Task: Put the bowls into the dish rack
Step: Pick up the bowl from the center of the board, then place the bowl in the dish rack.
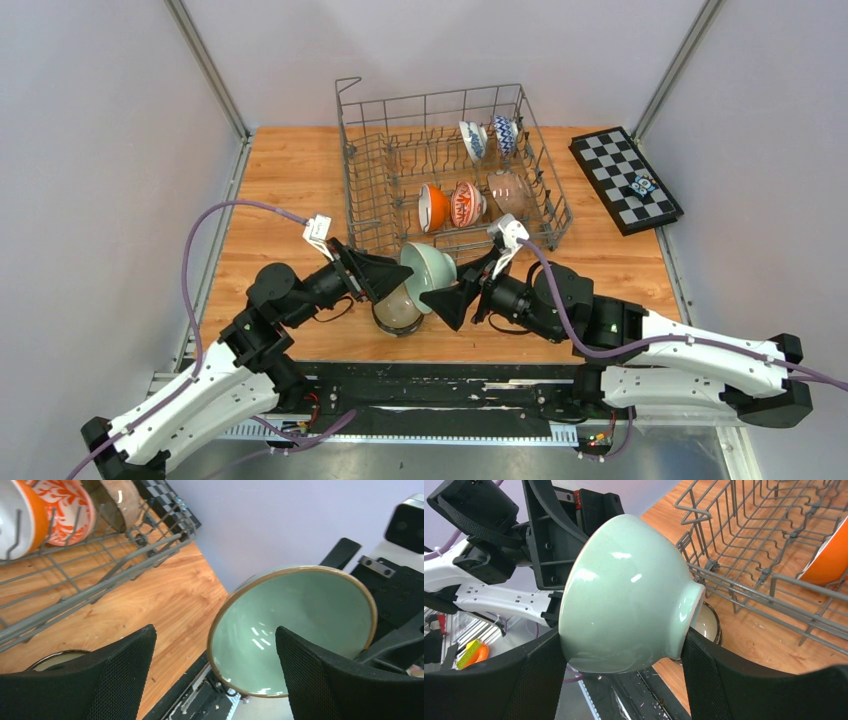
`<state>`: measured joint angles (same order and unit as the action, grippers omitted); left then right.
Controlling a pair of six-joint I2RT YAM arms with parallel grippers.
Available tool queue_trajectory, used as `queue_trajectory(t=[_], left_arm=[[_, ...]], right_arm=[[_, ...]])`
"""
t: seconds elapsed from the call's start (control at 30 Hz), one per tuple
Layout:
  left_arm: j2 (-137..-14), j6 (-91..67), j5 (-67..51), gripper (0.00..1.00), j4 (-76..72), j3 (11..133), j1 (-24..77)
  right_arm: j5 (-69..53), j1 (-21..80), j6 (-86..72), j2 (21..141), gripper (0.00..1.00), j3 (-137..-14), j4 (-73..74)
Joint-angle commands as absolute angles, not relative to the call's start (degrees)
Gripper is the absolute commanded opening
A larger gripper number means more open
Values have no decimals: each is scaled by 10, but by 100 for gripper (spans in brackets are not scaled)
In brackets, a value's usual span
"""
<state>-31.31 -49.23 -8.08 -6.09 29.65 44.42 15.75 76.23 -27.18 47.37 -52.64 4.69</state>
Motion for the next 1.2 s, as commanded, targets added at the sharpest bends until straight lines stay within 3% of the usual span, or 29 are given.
queue_trajectory(t=[0.0,0.23,0.67,1.17], left_arm=[[-310,-452,-23,91,64,344,439],[-298,-401,52,97,184,426,439],[-267,-239,152,100,379,553,439],[-229,-162,118,100,412,485,439]], right_arm=[[184,758,-242,471,2,-567,22],[186,726,-217,491,2,-592,32],[137,585,-154,569,2,-670,43],[16,383,-96,771,2,-852,95]])
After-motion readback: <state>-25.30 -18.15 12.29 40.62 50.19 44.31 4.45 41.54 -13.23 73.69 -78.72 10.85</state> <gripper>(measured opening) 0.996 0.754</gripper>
